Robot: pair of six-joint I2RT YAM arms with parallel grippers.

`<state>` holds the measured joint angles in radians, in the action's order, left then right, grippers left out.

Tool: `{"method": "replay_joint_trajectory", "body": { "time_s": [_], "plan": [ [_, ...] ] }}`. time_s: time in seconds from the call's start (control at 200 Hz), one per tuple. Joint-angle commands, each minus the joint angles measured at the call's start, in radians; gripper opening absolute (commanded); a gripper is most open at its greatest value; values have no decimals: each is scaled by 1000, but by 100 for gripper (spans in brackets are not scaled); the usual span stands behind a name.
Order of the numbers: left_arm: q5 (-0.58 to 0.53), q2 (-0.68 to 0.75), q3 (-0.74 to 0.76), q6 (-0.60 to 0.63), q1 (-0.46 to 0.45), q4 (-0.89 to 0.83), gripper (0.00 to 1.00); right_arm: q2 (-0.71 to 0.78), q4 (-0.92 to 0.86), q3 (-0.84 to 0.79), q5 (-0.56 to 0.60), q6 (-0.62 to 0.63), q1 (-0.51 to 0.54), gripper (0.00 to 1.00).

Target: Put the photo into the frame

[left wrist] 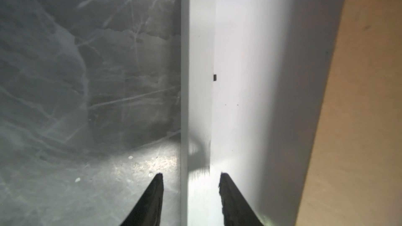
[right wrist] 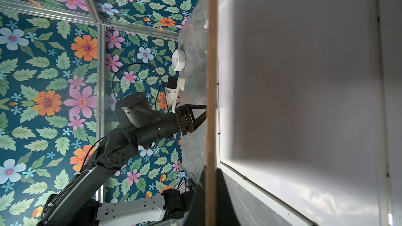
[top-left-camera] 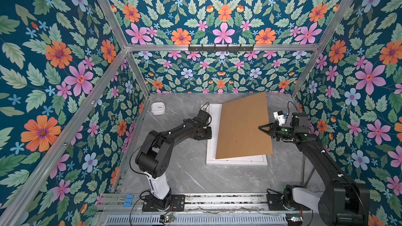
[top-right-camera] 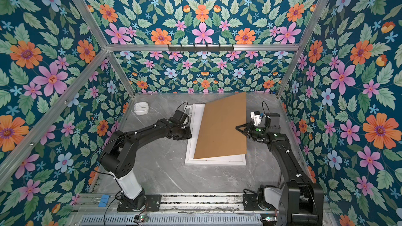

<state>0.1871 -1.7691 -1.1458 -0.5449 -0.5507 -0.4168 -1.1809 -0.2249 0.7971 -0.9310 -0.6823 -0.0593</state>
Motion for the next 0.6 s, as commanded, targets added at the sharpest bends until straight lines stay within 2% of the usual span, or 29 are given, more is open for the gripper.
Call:
{"method": "replay_joint_trajectory", "body": {
  "time_s": [0.0,0.225,0.4,0.595],
  "plan": [
    [42,12,4,-6,12,-1,50,-23,123,7,-48,-6,7,0],
    [97,50,42,-12,64,38,60,-88,170,16,-52,-9,53,0],
    [140,74,84,-13,103,81,61,-120,215,10,-48,-15,67,0],
    [191,65,103,-19,107,125,62,-168,256,10,-55,-23,69,0]
  ]
}}
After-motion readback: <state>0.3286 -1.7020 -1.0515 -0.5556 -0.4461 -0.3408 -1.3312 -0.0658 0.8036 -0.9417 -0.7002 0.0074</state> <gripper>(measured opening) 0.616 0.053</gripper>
